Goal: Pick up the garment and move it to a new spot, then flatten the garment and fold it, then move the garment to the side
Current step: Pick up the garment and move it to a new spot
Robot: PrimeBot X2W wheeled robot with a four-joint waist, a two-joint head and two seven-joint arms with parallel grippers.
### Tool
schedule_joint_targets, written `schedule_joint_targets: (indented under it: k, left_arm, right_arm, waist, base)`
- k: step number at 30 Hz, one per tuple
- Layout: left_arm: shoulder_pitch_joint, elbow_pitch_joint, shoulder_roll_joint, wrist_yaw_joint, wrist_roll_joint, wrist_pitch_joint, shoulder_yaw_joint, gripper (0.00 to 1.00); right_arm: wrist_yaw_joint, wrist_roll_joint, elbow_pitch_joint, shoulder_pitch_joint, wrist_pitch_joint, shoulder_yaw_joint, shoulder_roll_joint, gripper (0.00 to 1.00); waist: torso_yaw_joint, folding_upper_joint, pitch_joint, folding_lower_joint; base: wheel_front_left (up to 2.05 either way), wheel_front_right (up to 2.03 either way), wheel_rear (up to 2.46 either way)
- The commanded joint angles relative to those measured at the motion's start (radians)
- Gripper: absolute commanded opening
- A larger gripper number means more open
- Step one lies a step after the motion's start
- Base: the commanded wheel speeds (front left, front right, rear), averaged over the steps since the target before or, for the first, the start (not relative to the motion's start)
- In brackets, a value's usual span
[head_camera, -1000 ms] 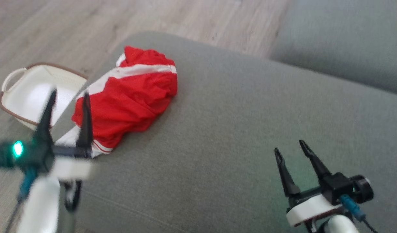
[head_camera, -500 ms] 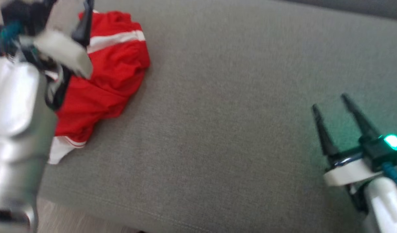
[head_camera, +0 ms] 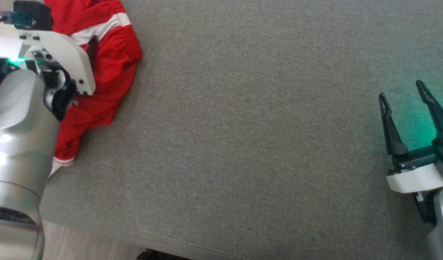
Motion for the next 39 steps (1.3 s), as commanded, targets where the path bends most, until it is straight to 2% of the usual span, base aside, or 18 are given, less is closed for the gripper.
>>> schedule_joint_targets:
  k: [1, 2, 3, 4, 5, 8, 16, 21, 31, 39]
  left_arm:
    - [-0.036, -0.008, 0.042, 0.002, -0.014, 0.003, 0.009, 1.00]
    - [-0.033, 0.001, 0.038, 0.002, -0.020, 0.006, -0.003, 1.00]
    - [-0.031, 0.008, 0.035, 0.002, -0.025, 0.005, -0.016, 0.78]
    - [-0.029, 0.009, 0.033, 0.002, -0.031, -0.001, -0.029, 0.18]
    - [-0.026, 0.010, 0.030, 0.002, -0.043, -0.001, -0.040, 0.00]
    - [-0.026, -0.001, 0.032, 0.002, -0.076, -0.013, -0.075, 0.00]
    - [-0.068, -0.068, 0.085, 0.002, -0.111, -0.137, -0.157, 0.00]
    - [-0.095, -0.143, 0.126, 0.002, -0.116, -0.174, -0.257, 0.00]
    - [-0.177, -0.356, 0.226, 0.002, -0.197, -0.164, -0.411, 0.00]
    - [-0.272, -0.488, 0.248, 0.002, -0.254, -0.181, -0.464, 0.00]
  right_arm:
    - [-0.001, -0.010, -0.037, 0.016, -0.011, 0.005, -0.018, 1.00]
    - [-0.001, -0.011, -0.038, 0.017, -0.011, -0.001, -0.017, 1.00]
    - [-0.001, -0.012, -0.039, 0.017, -0.011, -0.006, -0.016, 1.00]
    - [-0.001, -0.013, -0.041, 0.019, -0.011, -0.010, -0.014, 1.00]
    - [-0.001, -0.015, -0.041, 0.021, -0.011, -0.013, -0.011, 1.00]
    - [-0.001, -0.018, -0.041, 0.027, -0.011, -0.022, -0.002, 1.00]
    - [-0.001, -0.010, -0.013, 0.027, -0.011, 0.015, 0.033, 1.00]
    - [-0.001, 0.003, 0.025, 0.050, -0.011, 0.049, 0.087, 1.00]
    - [-0.001, 0.019, 0.058, 0.089, -0.011, 0.096, 0.188, 1.00]
    - [-0.001, 0.024, 0.042, 0.086, -0.011, 0.105, 0.225, 1.00]
  waist:
    - [0.002, 0.0000, 0.010, -0.0001]
    - [0.004, 0.0000, 0.013, -0.0001]
    - [0.006, 0.0000, 0.015, -0.0001]
    - [0.008, 0.0000, 0.016, -0.0001]
    - [0.010, 0.0000, 0.016, -0.0001]
    - [0.019, 0.0000, 0.009, -0.0001]
    - [0.010, 0.0000, -0.090, -0.0001]
    - [-0.022, 0.0000, -0.224, -0.0001]
    - [-0.183, 0.0000, -0.434, -0.0001]
    - [-0.359, 0.0000, -0.463, -0.0001]
  base:
    - [0.00, 0.00, 0.00]
    - [0.00, 0.00, 0.00]
    - [0.00, 0.00, 0.00]
    - [0.00, 0.00, 0.00]
    - [0.00, 0.00, 0.00]
    - [0.00, 0.00, 0.00]
    - [0.00, 0.00, 0.00]
    - [0.00, 0.00, 0.00]
    - [0.00, 0.00, 0.00]
    - [0.00, 0.00, 0.00]
